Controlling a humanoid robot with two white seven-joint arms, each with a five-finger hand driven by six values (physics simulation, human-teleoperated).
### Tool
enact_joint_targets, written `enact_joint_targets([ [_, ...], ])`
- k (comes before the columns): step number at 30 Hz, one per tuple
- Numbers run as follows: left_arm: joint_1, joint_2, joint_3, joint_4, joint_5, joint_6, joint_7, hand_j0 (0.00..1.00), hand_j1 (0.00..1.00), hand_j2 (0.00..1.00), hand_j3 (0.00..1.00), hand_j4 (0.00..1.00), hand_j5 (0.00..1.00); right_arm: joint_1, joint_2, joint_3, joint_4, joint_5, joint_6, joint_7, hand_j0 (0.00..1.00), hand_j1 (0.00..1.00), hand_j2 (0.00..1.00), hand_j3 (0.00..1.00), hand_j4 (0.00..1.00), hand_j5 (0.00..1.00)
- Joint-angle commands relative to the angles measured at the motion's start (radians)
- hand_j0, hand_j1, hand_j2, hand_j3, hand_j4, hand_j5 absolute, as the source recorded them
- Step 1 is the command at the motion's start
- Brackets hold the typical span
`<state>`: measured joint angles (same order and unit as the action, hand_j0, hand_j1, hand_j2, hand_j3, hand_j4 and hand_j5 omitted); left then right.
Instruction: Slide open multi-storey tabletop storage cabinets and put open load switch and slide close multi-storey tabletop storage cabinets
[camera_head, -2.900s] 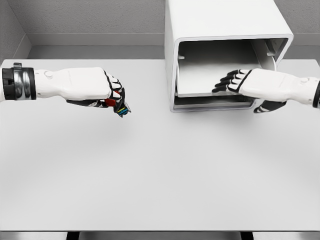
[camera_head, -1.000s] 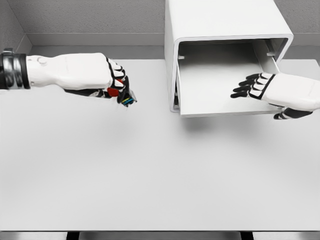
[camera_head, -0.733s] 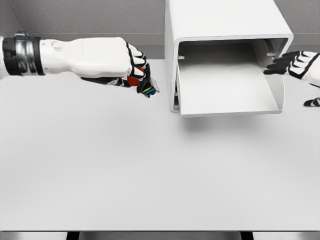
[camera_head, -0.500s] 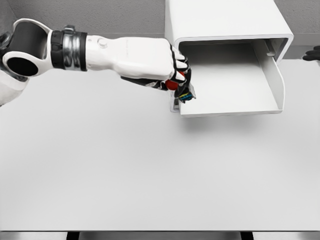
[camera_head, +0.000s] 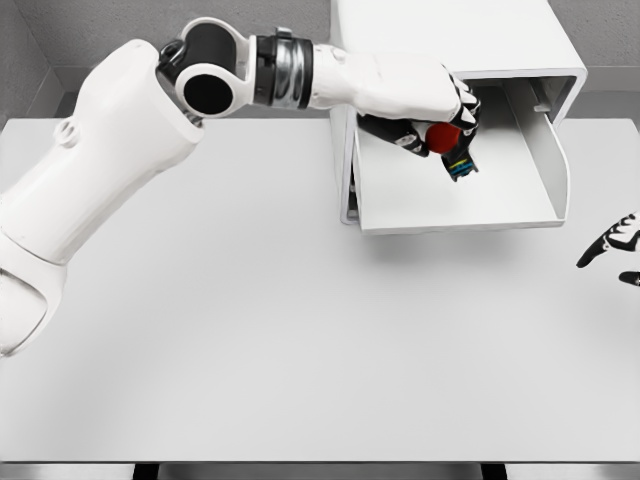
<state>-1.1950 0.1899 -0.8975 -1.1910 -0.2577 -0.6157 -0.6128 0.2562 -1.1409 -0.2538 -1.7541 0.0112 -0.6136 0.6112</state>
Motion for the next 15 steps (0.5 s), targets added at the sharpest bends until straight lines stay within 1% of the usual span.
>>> enact_joint_targets([
  [1,0.000,-0.033,0.002,0.080,-0.035,0.005,0.002,0.40,0.40,0.40,0.40,0.40,0.40,-0.002,-0.019,0.059,-0.004,0.006,0.003,0.000,0.56,0.56,0.56,0.56,0.56,0.56],
  [3,0.003,-0.047,0.002,0.088,-0.040,0.005,0.002,0.40,0.40,0.40,0.40,0.40,0.40,-0.006,-0.019,0.073,-0.004,0.006,0.003,0.000,0.56,0.56,0.56,0.56,0.56,0.56],
  [4,0.008,-0.050,0.002,0.094,-0.041,0.005,0.002,0.41,0.41,0.41,0.41,0.41,0.41,-0.023,-0.019,0.083,-0.004,0.006,0.003,0.000,0.56,0.56,0.56,0.56,0.56,0.56],
  [9,0.014,-0.056,0.002,0.113,-0.037,0.005,0.002,0.49,0.49,0.49,0.49,0.49,0.49,-0.092,-0.019,0.165,-0.004,0.006,0.003,0.000,0.56,0.56,0.56,0.56,0.56,0.56],
  [11,0.015,-0.056,0.002,0.113,-0.029,0.005,0.002,0.59,0.59,0.59,0.59,0.59,0.59,-0.097,-0.019,0.169,-0.005,0.006,0.003,0.000,0.56,0.56,0.56,0.56,0.56,0.56],
  [14,0.020,-0.053,0.003,0.113,-0.029,0.005,0.002,0.78,0.78,0.78,0.78,0.78,0.78,-0.098,-0.019,0.169,-0.005,0.006,0.003,0.000,0.56,0.56,0.56,0.56,0.56,0.56],
  [15,0.020,-0.053,0.003,0.113,-0.029,0.005,0.002,0.86,0.86,0.86,0.86,0.86,0.86,-0.098,-0.019,0.169,-0.005,0.006,0.003,0.000,0.56,0.56,0.56,0.56,0.56,0.56],
])
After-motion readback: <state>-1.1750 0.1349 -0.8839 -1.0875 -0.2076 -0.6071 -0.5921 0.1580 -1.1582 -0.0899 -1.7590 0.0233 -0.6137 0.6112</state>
